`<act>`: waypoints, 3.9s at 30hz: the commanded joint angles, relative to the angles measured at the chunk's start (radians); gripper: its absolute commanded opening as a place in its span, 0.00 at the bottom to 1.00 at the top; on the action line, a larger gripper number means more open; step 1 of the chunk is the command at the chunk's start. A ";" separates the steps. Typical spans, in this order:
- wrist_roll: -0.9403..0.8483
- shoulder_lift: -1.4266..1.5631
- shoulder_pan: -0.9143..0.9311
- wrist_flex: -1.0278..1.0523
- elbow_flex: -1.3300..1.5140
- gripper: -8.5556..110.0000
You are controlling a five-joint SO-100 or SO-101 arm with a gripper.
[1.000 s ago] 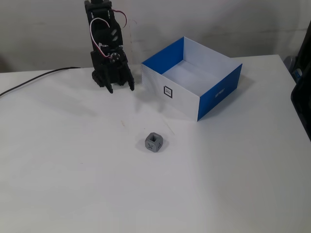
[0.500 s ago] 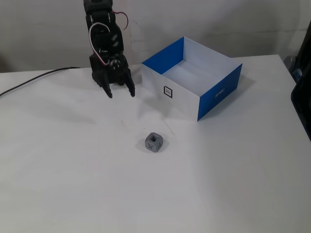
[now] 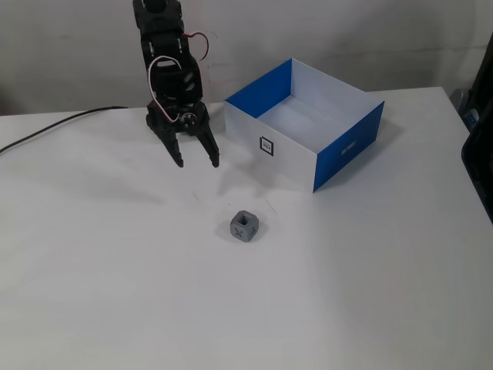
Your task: Grasp the gray block and put it in the box.
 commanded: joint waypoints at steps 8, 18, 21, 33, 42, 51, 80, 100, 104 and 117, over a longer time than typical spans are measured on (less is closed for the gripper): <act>0.034 -0.118 -0.044 -0.028 -0.189 0.30; 0.054 -0.206 -0.043 -0.005 -0.279 0.30; 0.061 -0.212 -0.037 0.000 -0.296 0.30; 0.077 -0.233 -0.055 0.006 -0.307 0.30; 0.078 -0.258 -0.080 -0.031 -0.295 0.30; 0.078 -0.298 -0.084 -0.071 -0.290 0.30; 0.295 -0.411 0.124 -0.207 -0.299 0.34; 0.396 -0.502 0.140 -0.339 -0.279 0.38; 0.408 -0.506 0.153 -0.356 -0.259 0.38; 0.471 -0.502 0.196 -0.396 -0.173 0.37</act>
